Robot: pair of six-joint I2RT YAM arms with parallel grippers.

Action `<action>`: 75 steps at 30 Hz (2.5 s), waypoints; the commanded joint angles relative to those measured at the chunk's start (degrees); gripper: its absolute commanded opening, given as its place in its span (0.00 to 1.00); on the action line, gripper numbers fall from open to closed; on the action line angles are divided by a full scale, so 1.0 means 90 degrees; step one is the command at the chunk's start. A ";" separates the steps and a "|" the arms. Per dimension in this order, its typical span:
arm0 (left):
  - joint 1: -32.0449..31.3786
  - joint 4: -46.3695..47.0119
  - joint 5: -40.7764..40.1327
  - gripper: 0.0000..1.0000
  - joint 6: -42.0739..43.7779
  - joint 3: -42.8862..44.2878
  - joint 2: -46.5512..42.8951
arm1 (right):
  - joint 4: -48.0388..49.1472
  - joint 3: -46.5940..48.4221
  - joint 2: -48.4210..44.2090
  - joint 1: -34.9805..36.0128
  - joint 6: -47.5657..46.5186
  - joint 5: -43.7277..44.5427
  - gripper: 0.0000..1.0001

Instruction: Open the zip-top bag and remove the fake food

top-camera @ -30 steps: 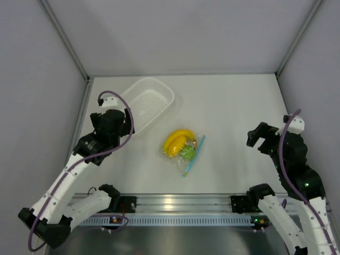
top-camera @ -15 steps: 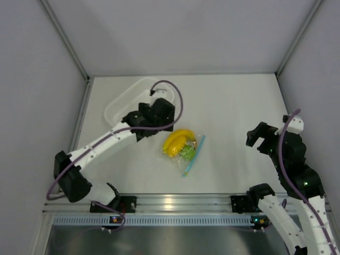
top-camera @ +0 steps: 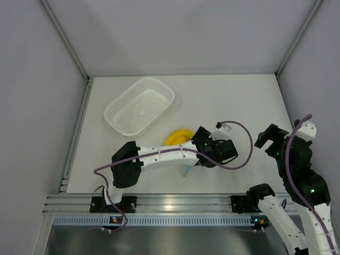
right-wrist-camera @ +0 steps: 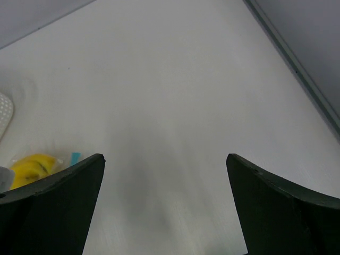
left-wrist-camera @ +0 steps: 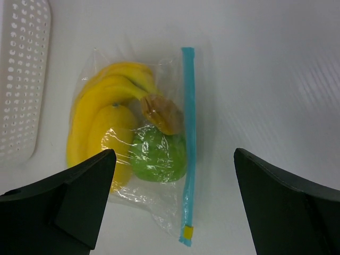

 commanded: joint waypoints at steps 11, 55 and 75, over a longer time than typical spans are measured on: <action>-0.0355 -0.0466 -0.2920 0.98 0.1149 0.1378 0.2434 | 0.0026 0.0550 -0.0265 -0.0063 -0.0167 0.0190 0.99; 0.1627 -0.0476 -0.0860 0.00 0.0253 0.1984 0.1587 | 0.1342 -0.0396 -0.0626 -0.0054 -0.0811 -0.2201 0.99; 0.2350 -0.0369 0.0244 0.00 -0.4180 0.1292 -0.0133 | 0.3854 -0.1218 0.2224 0.1776 -0.1064 -0.4473 0.95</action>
